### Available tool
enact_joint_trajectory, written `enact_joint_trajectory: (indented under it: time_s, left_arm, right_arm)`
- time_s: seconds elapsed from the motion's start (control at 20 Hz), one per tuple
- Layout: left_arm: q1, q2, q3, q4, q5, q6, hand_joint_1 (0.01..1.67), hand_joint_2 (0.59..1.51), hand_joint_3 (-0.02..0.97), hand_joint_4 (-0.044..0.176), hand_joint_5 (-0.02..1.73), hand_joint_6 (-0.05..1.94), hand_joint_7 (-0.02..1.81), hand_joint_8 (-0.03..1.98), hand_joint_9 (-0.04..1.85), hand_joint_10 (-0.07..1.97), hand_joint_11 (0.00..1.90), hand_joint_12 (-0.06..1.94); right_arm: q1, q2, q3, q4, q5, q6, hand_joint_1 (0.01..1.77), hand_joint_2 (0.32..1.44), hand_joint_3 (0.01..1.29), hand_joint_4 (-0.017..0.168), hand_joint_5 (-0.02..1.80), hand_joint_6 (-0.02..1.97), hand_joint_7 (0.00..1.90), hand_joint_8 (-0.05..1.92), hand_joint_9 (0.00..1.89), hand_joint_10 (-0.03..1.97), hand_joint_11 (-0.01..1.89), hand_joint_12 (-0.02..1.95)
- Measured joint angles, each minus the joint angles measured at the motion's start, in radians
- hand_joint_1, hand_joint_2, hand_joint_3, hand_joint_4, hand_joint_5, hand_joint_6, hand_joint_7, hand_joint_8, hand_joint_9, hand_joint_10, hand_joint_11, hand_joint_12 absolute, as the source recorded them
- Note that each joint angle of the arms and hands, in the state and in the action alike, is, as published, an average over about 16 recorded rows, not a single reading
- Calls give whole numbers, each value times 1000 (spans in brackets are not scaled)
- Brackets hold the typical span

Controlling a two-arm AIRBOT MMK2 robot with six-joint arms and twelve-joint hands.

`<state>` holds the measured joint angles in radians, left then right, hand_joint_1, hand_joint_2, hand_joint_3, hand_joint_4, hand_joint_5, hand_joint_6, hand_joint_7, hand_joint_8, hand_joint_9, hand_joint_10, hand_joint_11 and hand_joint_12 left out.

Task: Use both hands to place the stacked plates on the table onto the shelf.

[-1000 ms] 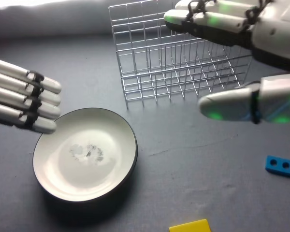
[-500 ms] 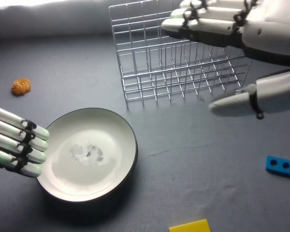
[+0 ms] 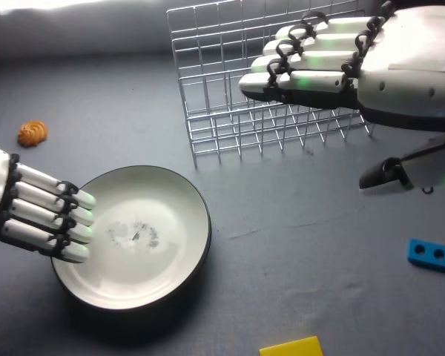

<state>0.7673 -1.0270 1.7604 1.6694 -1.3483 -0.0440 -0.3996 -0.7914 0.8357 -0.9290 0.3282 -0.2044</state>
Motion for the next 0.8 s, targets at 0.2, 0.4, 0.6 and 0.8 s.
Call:
enact_joint_trajectory:
  time_s: [0.2, 0.4, 0.6, 0.8]
  left_arm:
    - [5, -11, -4, 8, 26, -12, 17, 1067, 21, 0, 25, -5, 26, 8, 19, 5, 14, -12]
    - [12, -21, -5, 18, 49, -19, 17, 1071, 21, 0, 26, -7, 25, 11, 21, 6, 14, -12]
    - [19, -26, -6, 31, 66, -18, 17, 1074, 21, 1, 26, -11, 21, 8, 19, 5, 14, -14]
    - [26, -28, -12, 39, 81, -14, 16, 1076, 22, 1, 25, -12, 13, 5, 15, 3, 13, -17]
  right_arm:
    - [-9, -12, -1, -6, -14, -6, 1108, 976, 14, 4, 13, 18, 17, 11, 19, 2, 20, -9]
    - [-25, -29, 0, -15, -28, -17, 1114, 967, 15, 4, 12, 19, 17, 11, 19, 3, 20, -8]
    - [-39, -48, -1, -30, -32, -28, 1088, 974, 15, 4, 13, 18, 17, 11, 19, 3, 20, -8]
    - [-53, -68, -1, -44, -36, -43, 1070, 978, 15, 5, 15, 19, 16, 11, 19, 3, 20, -9]
